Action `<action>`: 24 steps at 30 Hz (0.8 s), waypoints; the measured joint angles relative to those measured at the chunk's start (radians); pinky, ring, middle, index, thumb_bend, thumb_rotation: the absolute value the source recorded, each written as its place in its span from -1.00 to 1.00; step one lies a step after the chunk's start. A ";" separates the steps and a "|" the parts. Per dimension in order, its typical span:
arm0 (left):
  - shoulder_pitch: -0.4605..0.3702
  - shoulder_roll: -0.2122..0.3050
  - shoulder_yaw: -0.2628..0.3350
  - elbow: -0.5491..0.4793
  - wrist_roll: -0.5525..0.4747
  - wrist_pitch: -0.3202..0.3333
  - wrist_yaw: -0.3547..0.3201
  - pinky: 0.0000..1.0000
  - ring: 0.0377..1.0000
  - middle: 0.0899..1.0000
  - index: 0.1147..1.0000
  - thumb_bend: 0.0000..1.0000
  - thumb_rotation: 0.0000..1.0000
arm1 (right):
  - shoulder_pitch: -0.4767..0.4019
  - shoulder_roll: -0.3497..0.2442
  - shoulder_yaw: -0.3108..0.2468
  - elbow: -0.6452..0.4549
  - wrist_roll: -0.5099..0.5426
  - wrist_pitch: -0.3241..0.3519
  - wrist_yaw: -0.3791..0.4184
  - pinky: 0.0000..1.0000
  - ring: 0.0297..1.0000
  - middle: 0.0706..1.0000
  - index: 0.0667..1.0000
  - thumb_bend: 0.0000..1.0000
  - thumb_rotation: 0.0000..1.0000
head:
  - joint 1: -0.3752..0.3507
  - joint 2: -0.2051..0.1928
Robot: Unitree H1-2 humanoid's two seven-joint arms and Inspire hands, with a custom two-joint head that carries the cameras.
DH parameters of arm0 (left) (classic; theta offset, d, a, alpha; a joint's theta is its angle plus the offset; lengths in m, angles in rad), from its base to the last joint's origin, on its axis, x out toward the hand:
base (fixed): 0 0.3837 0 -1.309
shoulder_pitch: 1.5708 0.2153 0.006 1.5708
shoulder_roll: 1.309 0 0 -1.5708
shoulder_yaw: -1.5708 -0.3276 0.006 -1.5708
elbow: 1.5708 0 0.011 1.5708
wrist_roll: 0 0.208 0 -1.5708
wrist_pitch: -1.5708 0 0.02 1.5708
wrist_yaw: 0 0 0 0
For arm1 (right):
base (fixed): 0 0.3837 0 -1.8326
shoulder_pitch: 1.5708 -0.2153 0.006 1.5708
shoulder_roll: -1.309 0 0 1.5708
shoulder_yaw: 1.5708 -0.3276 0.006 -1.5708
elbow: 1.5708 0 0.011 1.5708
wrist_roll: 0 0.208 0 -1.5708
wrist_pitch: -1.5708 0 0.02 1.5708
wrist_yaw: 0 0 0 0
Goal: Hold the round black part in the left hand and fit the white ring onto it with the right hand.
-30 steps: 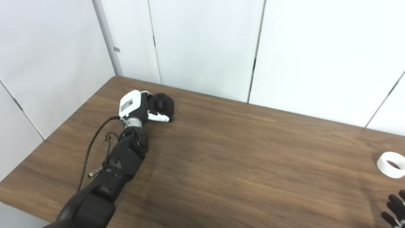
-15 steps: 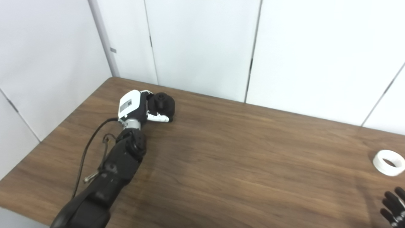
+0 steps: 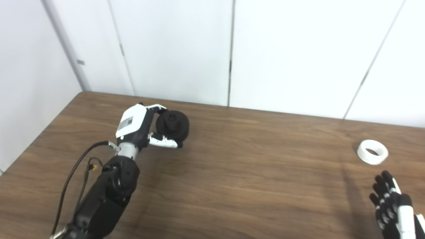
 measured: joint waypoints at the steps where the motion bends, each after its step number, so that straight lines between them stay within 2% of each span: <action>1: 0.012 -0.005 -0.010 -0.034 0.004 0.002 -0.018 1.00 0.71 0.46 -0.17 0.05 -0.88 | -0.001 0.000 0.005 0.000 -0.001 0.000 -0.006 1.00 1.00 0.95 1.00 0.05 1.00 | 0.000 0.000; 5: 0.080 -0.037 -0.072 -0.151 0.038 0.000 -0.100 1.00 0.71 0.47 -0.18 0.05 -0.88 | -0.004 0.001 0.034 0.000 -0.004 0.003 -0.018 0.98 0.99 0.94 1.00 0.03 1.00 | -0.031 0.017; 8: 0.117 -0.064 -0.101 -0.191 0.062 -0.020 -0.133 1.00 0.72 0.47 -0.18 0.05 -0.89 | -0.005 0.002 0.045 0.000 -0.004 0.007 -0.032 0.93 0.98 0.93 1.00 0.02 1.00 | -0.069 0.041; 14: 0.160 -0.084 -0.147 -0.221 0.108 -0.110 -0.151 1.00 0.69 0.45 -0.17 0.05 -0.88 | -0.009 0.003 0.069 -0.001 -0.007 0.017 -0.060 0.90 0.94 0.89 0.95 0.05 1.00 | -0.115 0.069; 24: 0.250 -0.146 -0.204 -0.251 0.120 -0.187 -0.216 1.00 0.68 0.46 -0.17 0.05 -0.89 | -0.016 0.004 0.103 -0.014 -0.033 0.045 -0.102 0.96 0.95 0.85 0.90 0.24 0.99 | -0.181 0.123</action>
